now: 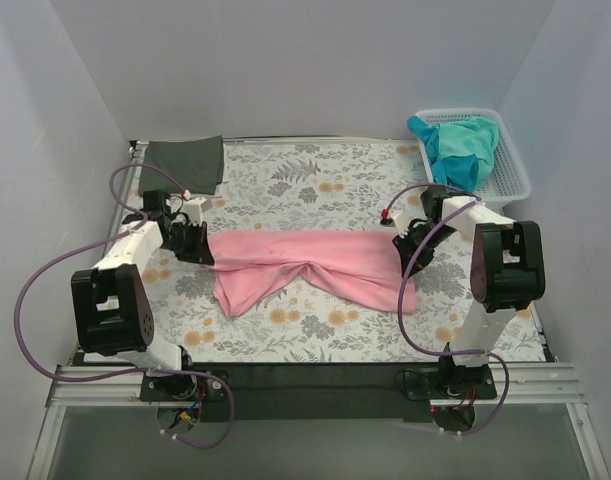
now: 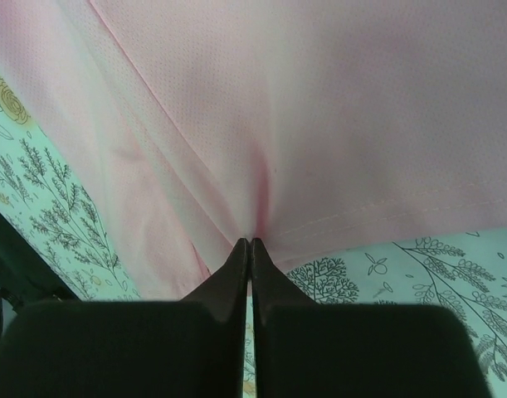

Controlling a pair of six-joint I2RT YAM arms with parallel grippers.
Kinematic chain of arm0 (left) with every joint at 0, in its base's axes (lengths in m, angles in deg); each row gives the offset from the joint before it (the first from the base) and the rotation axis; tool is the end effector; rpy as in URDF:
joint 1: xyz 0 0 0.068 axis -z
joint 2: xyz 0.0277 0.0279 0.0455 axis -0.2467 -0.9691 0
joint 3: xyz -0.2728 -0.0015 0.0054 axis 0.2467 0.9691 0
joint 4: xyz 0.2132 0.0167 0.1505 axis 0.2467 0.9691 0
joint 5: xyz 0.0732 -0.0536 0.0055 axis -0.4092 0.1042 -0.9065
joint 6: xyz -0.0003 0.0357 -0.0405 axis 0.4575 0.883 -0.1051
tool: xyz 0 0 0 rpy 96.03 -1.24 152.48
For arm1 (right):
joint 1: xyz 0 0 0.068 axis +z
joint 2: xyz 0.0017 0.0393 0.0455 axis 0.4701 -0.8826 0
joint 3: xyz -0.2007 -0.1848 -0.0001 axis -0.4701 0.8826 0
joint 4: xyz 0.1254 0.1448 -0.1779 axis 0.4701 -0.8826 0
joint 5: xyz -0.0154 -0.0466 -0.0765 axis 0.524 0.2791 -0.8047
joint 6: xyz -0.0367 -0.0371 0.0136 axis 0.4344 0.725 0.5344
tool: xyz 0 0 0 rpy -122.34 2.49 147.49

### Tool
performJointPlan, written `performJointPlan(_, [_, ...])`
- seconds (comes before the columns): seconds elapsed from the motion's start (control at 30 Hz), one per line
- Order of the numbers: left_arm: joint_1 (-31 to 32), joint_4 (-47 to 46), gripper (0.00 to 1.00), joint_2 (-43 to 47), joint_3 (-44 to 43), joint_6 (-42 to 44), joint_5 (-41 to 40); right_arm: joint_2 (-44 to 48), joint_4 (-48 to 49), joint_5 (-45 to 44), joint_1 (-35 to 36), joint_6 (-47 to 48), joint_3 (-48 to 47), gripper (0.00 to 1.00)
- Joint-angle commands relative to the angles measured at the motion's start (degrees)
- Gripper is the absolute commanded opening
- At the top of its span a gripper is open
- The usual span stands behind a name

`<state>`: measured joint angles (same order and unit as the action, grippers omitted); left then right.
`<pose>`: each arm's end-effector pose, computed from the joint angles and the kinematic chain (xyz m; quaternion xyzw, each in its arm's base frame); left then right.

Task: Fold and stack the t-shirts
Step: Flatten the tshirt out

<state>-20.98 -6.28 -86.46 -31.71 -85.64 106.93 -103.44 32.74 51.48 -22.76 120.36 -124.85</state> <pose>0.2788 0.0141 0.1987 -0.1713 0.9381 -0.2802 0.1099 0.3108 0.0443 0.1639 -0.4170 0.8814 0.2069 0.0804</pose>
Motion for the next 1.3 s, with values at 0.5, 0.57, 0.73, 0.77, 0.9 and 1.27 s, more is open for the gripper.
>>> performJointPlan(0.5, [-9.65, -10.61, 0.0, 9.39, -15.55, -3.73, 13.24, 11.13, -0.36, 4.76, -10.46, -2.34, -23.1, 0.01])
performJointPlan(0.57, [-9.56, -15.7, 0.0, 11.77, -14.13, -4.0, 10.25, 12.18, 1.31, 4.41, -10.38, -2.78, -23.71, 0.01])
performJointPlan(0.73, [-9.47, -26.43, 0.0, 16.97, -13.15, -4.0, 3.57, 13.59, 5.53, 2.74, -10.38, -5.06, -30.81, 0.01])
performJointPlan(0.77, [-9.47, -28.44, 0.0, 17.06, -13.86, -4.09, 2.34, 13.59, 6.06, 2.04, -10.46, -5.85, -32.4, 0.01])
performJointPlan(0.9, [-9.47, -30.66, 0.0, 16.8, -20.27, -5.58, 2.24, 13.77, 8.43, 0.28, -10.46, -8.48, -41.1, 0.01])
performJointPlan(1.27, [-9.47, -33.56, 0.0, 28.2, -22.5, -6.73, 1.98, 31.23, 22.65, -11.92, -10.38, -8.06, -38.07, 0.01])
